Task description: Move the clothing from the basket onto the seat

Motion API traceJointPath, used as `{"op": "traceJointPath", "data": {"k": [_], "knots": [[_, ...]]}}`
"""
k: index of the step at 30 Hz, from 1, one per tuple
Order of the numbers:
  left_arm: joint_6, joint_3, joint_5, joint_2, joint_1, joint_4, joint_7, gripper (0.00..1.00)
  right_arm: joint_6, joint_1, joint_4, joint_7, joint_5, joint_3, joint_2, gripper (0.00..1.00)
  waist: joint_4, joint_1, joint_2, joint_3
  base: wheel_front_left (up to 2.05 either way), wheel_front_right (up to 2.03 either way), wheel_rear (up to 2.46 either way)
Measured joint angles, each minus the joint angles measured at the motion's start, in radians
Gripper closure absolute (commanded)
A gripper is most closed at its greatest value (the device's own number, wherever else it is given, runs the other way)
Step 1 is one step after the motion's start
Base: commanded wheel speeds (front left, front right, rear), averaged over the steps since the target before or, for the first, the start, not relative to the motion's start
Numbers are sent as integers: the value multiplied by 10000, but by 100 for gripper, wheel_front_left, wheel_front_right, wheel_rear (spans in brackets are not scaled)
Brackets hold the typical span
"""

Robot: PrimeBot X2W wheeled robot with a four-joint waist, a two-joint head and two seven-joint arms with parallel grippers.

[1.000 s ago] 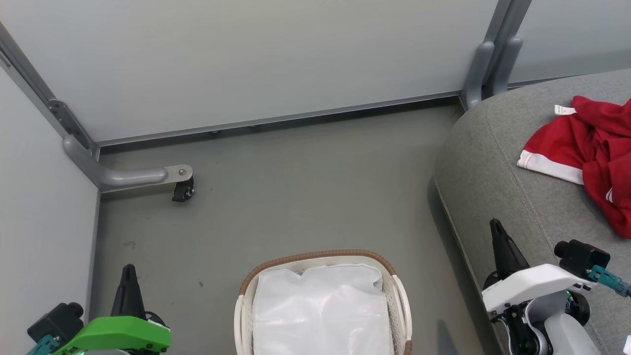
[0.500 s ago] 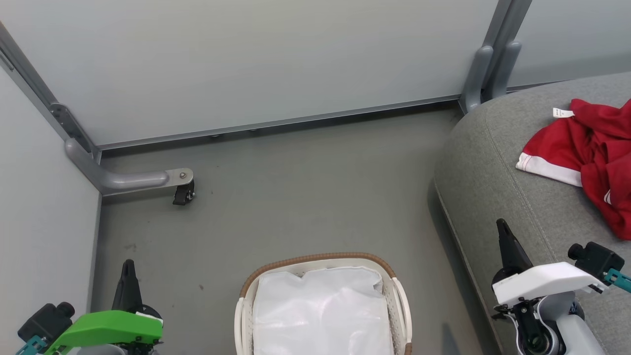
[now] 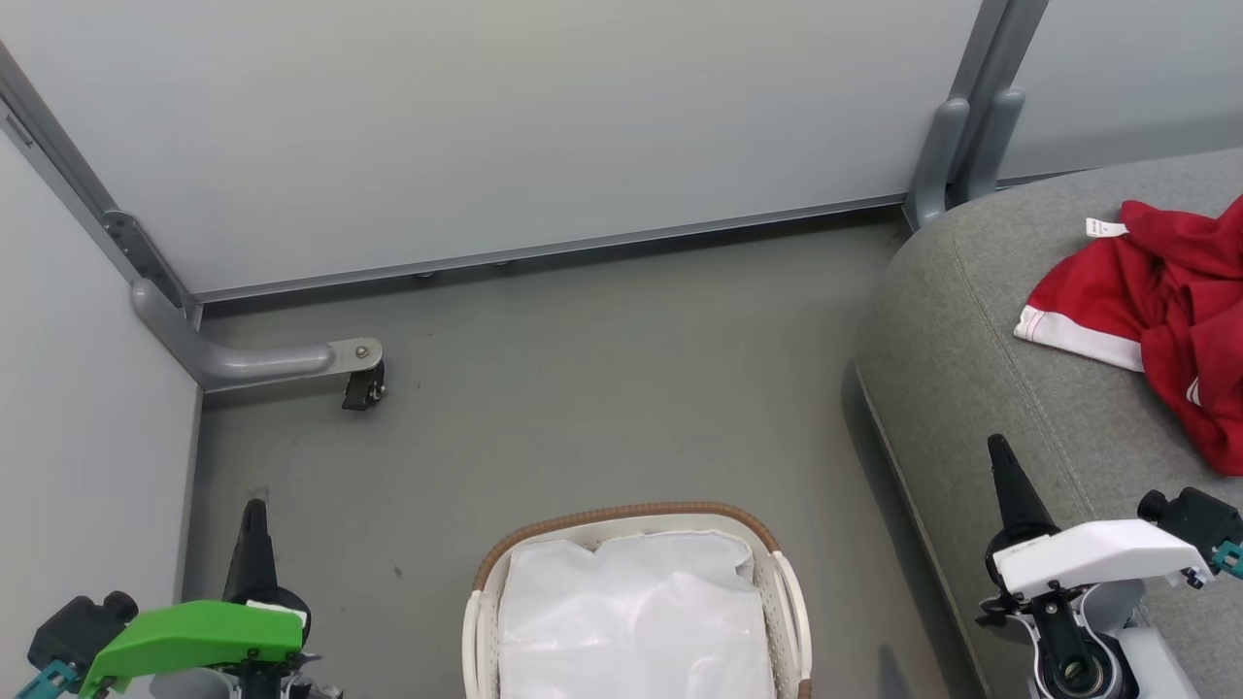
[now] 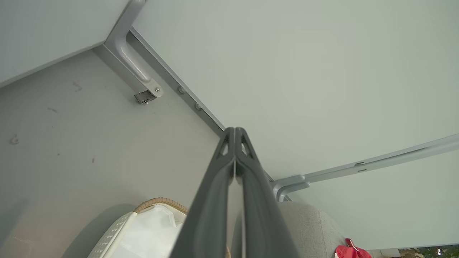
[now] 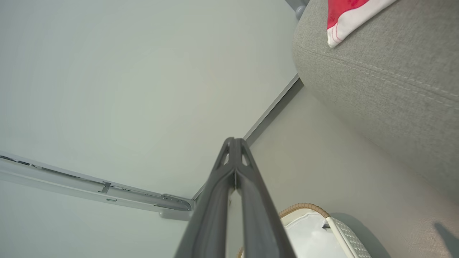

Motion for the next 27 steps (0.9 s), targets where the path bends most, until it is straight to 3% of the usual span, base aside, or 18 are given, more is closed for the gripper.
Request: {"op": "traceJointPath", "data": {"k": [27], "knots": [[-21, 48, -2679, 12, -159, -295, 698, 100, 0, 71, -280, 715, 2755, -291, -17, 100, 2, 0, 0, -214, 0, 0, 0]]}}
